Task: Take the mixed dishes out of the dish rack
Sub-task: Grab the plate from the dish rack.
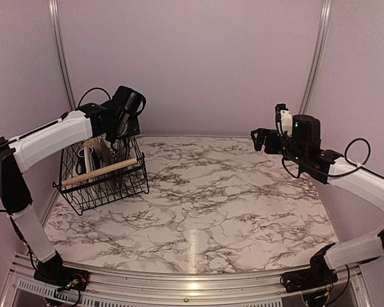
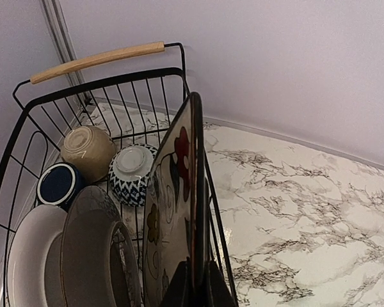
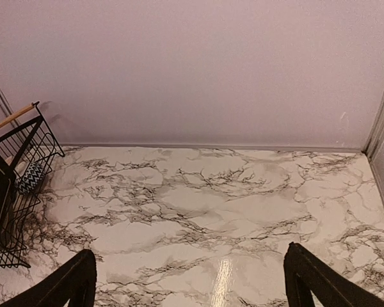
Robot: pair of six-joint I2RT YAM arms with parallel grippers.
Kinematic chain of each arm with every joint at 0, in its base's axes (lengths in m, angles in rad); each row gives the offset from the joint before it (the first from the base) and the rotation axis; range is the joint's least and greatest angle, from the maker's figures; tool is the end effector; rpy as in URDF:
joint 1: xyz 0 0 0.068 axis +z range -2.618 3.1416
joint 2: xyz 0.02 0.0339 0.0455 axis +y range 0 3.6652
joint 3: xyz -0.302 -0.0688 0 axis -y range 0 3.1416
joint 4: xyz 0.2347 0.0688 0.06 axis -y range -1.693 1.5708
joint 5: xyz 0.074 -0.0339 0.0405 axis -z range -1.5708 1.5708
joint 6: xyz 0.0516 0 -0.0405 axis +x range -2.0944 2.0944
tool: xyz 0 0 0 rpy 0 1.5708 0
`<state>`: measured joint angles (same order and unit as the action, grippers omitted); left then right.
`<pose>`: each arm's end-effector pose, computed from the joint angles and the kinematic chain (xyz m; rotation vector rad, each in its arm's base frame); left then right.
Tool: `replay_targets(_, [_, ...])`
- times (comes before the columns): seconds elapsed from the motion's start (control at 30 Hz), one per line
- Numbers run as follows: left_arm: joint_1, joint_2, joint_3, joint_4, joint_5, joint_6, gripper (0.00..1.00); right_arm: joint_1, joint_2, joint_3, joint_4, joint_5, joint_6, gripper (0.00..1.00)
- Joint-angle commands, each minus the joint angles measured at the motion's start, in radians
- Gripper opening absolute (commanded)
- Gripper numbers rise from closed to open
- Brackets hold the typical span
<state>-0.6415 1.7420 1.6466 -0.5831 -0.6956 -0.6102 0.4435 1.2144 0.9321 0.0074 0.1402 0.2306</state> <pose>0.3397 -0.2124 0.3771 -0.3223 2.0484 0.0279 0.2534 0.1124 0.3548 -0.0990 1.8540 0.3413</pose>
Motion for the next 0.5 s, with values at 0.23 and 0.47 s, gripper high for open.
replay_targets(0.23, [0.0,-0.19,0.056,0.337,-0.018,0.136,0.0,0.009,0.043,0.038,0.013,-0.03,-0.001,0.98])
replay_targets(0.47, [-0.001,-0.204,0.111,0.374,0.091,0.116,0.0,0.014,0.076,0.064,0.02,-0.069,0.0,0.98])
